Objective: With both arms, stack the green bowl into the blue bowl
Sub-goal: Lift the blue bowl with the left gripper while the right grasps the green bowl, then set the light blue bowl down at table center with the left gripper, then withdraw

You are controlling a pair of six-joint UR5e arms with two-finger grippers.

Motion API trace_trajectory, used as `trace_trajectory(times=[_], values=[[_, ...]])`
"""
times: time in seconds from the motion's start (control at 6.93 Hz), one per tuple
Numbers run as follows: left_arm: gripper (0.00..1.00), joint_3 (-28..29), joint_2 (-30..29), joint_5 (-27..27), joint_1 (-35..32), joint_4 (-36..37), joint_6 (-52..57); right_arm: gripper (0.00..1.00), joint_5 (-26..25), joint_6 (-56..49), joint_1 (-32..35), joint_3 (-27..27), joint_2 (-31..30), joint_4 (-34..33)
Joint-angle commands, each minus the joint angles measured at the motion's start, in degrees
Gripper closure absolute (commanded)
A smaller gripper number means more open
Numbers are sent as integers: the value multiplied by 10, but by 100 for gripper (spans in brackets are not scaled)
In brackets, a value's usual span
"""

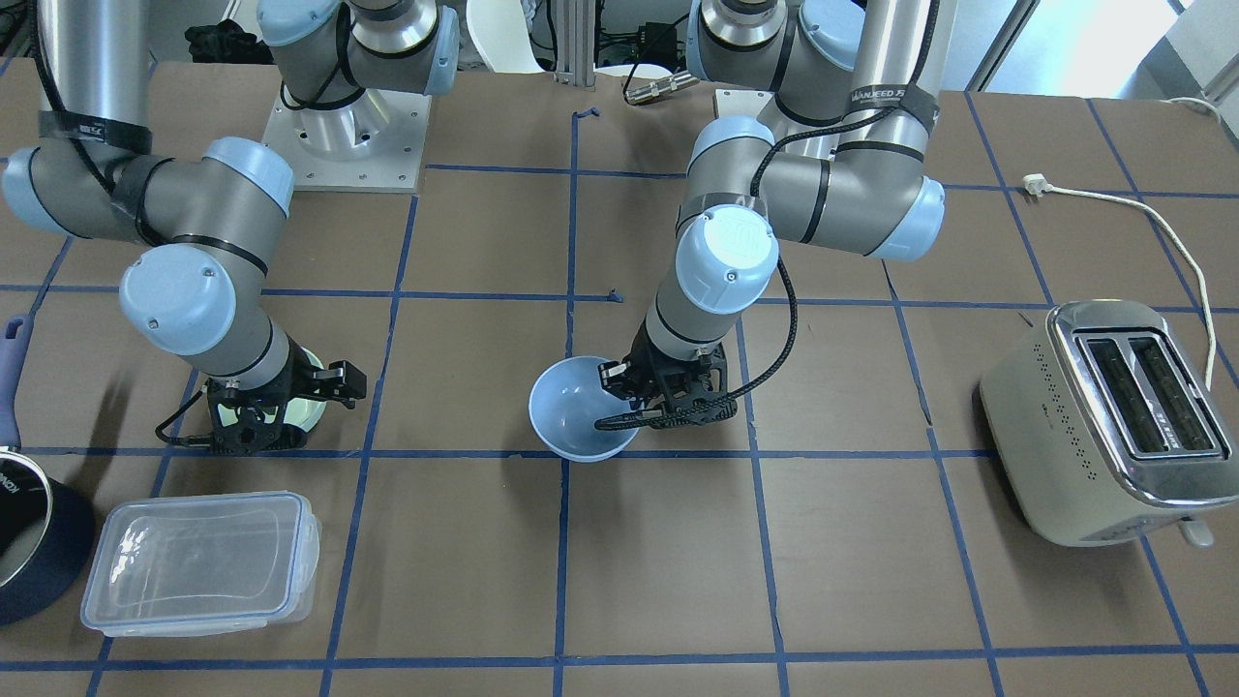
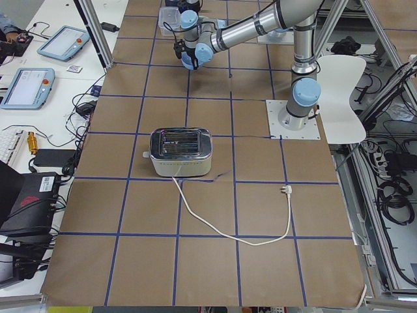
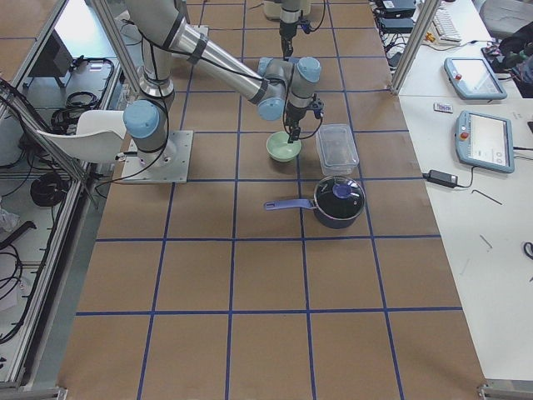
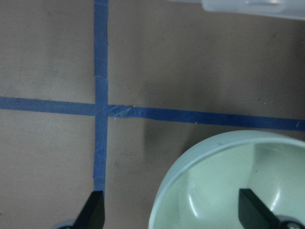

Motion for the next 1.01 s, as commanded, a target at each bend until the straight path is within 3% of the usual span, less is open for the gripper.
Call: trace_trajectory(times=[0.0,0.14,0.29,0.43,0.87], values=[[100,-1,-13,-5,-12,4,-14,35,-4,7,-3,11,1,-6],[100,0,-18,-17,-12,4,-14,77,-5,14,-4,11,1,-6],[93,0,-23,-27,-12,4,-15,100,-6,13,-4,10,1,-6],[55,1,-24,-25,-12,4,-17,100,-11,14,-3,7,-1,-5],[34,71,2,-9,0,-35,-5,100,-21,62,2,-46,-18,30]])
